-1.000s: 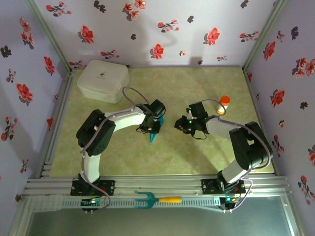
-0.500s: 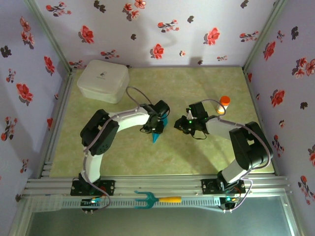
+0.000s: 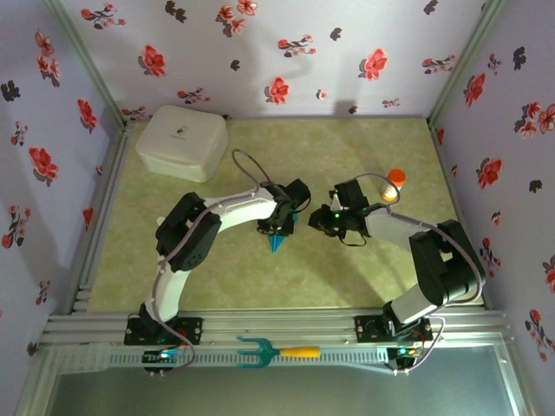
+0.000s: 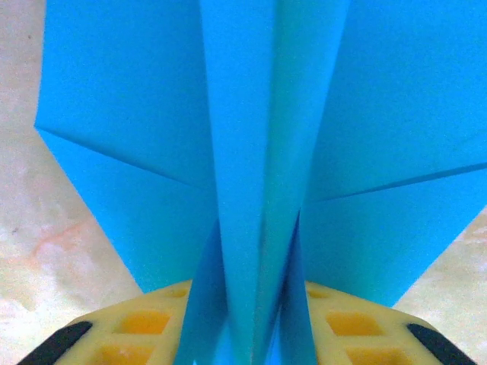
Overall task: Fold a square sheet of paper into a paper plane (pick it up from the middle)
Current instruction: Move a paper plane to the center of the table.
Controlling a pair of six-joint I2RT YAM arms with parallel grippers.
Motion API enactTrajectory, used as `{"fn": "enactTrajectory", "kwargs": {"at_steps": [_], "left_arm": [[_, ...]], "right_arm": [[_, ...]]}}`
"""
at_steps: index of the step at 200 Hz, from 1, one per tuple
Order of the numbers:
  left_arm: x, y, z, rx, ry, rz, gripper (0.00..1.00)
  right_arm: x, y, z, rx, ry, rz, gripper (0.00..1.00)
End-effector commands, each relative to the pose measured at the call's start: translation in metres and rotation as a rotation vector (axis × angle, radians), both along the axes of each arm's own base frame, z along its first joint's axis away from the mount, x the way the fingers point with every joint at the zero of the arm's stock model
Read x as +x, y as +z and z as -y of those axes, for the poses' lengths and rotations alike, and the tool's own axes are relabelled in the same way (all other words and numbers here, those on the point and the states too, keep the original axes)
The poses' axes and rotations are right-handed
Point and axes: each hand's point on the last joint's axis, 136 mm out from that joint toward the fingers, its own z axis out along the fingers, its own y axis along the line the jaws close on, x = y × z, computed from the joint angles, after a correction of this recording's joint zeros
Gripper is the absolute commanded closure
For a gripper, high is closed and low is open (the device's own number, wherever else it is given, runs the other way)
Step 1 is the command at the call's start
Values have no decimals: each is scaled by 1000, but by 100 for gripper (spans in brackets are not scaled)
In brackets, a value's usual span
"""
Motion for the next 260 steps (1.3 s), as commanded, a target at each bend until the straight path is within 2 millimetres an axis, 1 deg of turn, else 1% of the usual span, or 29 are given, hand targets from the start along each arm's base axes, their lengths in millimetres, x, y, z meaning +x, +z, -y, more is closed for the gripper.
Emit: {"fn": "enactTrajectory", "kwargs": {"at_steps": [1, 45, 68, 113, 144, 185, 214, 248, 260], "left_arm": [[-12, -9, -10, 73, 47, -38, 65], [-13, -8, -7, 70, 54, -46, 63], [-10, -2, -6, 62, 52, -32, 63], [-1, 21, -8, 50, 78, 36, 60], [4, 31, -7, 26, 94, 57, 60], [7, 46, -3, -16, 92, 79, 55], [9, 54, -5, -27, 97, 89, 54], [14, 71, -6, -58, 85, 131, 52], [15, 80, -6, -73, 74, 155, 52]], "right_arm": [[-2, 6, -1, -12, 31, 23, 75], [-3, 6, 0, -4, 28, 28, 74], [-3, 6, 0, -1, 26, 29, 74], [1, 9, 1, -15, 21, 35, 74], [3, 11, 2, -25, 20, 38, 73], [6, 14, 7, -59, 12, 48, 72], [8, 17, 9, -67, 5, 54, 71], [13, 23, 14, -92, -1, 81, 69], [15, 27, 16, -100, -3, 97, 68]]}}
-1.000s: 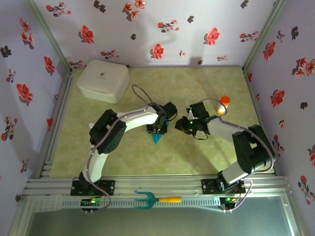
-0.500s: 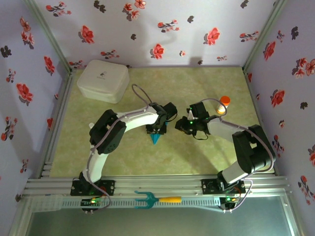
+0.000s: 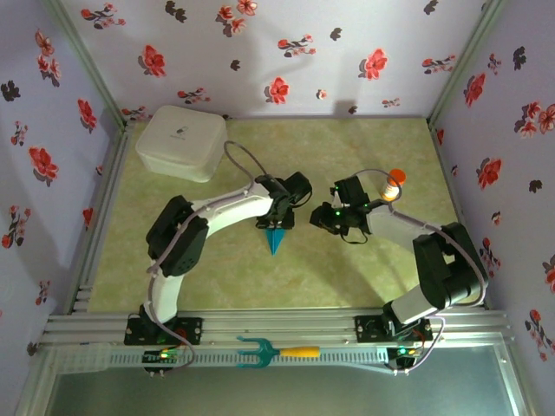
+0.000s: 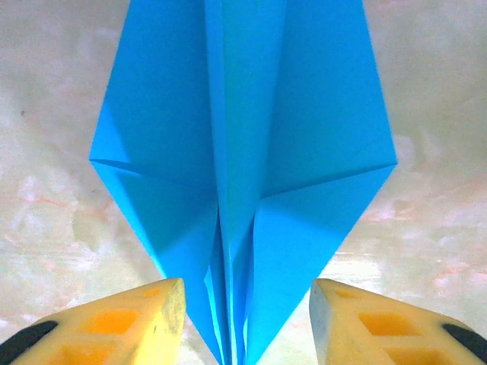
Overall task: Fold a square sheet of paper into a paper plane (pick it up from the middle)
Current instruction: Move a paper plane to the center of the table, then reset both arms
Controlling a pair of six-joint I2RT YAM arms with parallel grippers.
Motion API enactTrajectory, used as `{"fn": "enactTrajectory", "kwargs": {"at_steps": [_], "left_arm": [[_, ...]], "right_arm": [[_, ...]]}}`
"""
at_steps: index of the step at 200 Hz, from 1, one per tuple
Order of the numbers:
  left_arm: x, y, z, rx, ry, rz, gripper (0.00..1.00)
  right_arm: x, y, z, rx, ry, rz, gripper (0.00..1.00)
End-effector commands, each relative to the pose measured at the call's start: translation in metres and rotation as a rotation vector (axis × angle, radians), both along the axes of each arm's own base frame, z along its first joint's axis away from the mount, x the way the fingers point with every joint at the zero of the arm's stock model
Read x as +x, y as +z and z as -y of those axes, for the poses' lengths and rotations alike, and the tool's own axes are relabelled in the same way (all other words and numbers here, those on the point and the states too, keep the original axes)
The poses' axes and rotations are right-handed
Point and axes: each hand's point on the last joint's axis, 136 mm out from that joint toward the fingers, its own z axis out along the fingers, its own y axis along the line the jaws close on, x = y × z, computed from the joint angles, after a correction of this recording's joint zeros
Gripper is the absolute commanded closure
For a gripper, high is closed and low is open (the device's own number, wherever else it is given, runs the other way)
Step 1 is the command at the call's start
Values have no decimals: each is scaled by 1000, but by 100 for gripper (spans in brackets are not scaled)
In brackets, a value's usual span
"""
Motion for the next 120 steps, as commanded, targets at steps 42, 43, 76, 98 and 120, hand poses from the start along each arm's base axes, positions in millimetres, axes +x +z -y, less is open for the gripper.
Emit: {"fn": "enactTrajectory", "kwargs": {"at_steps": [42, 43, 76, 98, 120], "left_arm": [[27, 73, -22, -108, -35, 266, 49], [27, 74, -24, -107, -35, 270, 49], [46, 97, -85, -102, 19, 419, 39], [54, 102, -136, -61, 68, 492, 29], [60, 108, -179, 19, 72, 588, 13]], "right_arm": [[27, 53, 30, -183, -8, 232, 61], [28, 54, 31, -189, -8, 240, 60], [53, 98, 84, -491, -97, 484, 42], [68, 112, 115, -705, -131, 640, 35], [75, 111, 141, -868, -198, 739, 20]]}}
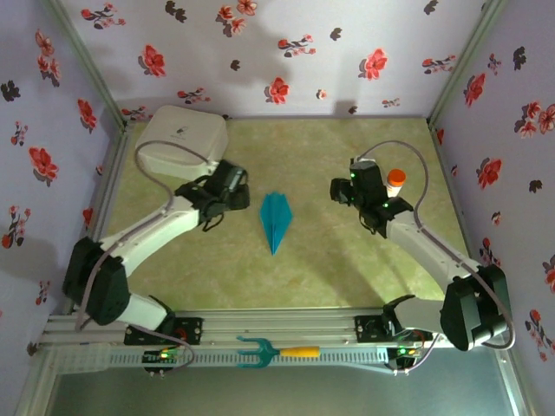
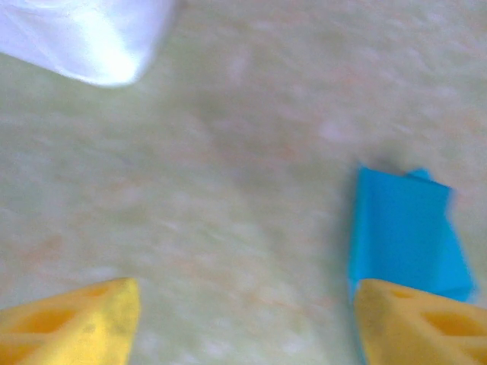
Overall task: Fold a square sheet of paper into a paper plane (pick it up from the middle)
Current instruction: Reset both arms
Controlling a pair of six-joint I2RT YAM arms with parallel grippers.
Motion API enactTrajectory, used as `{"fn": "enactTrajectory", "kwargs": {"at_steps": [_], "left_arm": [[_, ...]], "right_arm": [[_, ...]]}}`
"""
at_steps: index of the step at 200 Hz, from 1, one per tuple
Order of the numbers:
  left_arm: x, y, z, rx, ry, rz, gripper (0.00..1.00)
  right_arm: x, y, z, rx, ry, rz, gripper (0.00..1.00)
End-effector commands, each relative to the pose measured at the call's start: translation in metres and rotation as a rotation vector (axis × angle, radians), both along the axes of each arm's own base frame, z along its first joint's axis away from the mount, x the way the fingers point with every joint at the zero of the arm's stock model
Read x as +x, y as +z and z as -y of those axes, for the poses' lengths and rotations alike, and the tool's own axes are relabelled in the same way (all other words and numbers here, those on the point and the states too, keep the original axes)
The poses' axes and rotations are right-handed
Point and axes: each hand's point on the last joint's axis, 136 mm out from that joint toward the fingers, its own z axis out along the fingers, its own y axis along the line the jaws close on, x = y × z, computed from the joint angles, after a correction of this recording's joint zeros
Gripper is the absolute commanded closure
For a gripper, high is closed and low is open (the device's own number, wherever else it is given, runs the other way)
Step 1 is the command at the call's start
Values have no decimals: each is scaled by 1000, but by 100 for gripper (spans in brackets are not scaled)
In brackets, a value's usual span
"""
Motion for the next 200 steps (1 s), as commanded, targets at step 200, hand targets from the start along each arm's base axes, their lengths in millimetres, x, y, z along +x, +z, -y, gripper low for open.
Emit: {"fn": "enactTrajectory", "kwargs": {"at_steps": [200], "left_arm": [[41, -42, -176, 247, 59, 433, 0]], "right_arm": [[30, -74, 127, -143, -232, 322, 11]]}}
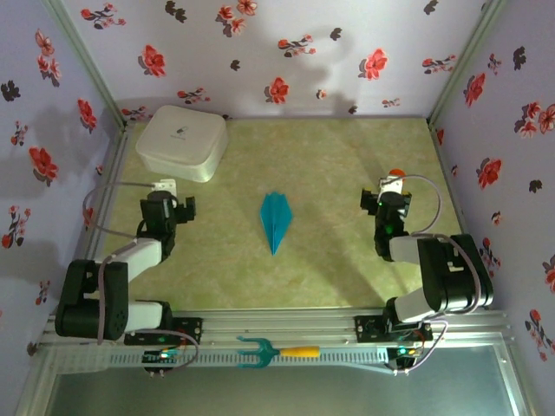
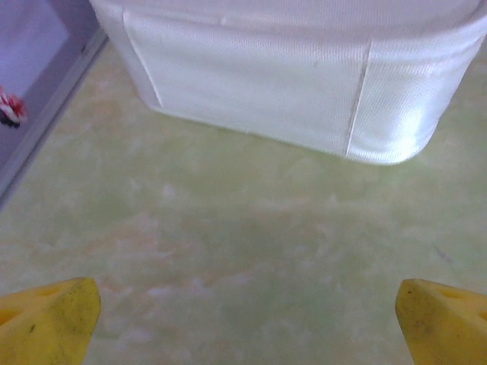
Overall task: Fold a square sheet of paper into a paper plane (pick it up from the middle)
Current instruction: Reset both arms
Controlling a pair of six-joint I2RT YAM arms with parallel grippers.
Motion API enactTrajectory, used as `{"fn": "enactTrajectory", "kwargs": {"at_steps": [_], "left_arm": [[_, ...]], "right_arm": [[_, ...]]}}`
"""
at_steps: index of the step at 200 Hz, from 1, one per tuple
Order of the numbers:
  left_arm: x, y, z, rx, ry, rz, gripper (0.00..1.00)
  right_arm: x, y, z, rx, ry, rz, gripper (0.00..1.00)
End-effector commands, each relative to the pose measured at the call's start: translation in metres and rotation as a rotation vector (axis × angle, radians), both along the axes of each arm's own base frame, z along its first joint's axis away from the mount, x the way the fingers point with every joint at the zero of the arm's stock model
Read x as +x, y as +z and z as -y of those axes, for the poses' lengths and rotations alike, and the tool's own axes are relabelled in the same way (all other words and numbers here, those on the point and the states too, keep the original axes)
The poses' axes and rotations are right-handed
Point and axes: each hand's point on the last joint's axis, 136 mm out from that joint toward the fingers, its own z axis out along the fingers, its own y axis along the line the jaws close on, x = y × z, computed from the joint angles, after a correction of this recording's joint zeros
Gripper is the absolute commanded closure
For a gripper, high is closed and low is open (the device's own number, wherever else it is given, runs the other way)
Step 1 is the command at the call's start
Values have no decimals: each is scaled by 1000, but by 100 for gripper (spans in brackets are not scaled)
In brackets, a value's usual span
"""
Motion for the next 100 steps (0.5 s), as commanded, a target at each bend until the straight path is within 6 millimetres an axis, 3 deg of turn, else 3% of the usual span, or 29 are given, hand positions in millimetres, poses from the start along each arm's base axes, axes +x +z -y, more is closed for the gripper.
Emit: {"fn": "enactTrajectory", "kwargs": {"at_steps": [1, 31, 44, 68, 100], "left_arm": [[9, 15, -5, 18, -21, 89, 0], [15, 22, -22, -18, 24, 174, 0], [18, 17, -27, -56, 14, 185, 0], [21, -4, -23, -99, -19, 205, 0], [29, -6, -29, -100, 21, 167, 0]], "right_arm": [[3, -4, 8, 69, -21, 37, 11], [5, -10, 11, 80, -34, 14, 9], [6, -9, 12, 79, -36, 41, 1], [6, -10, 16, 81, -55, 24, 1], [6, -10, 19, 83, -77, 27, 1]]}}
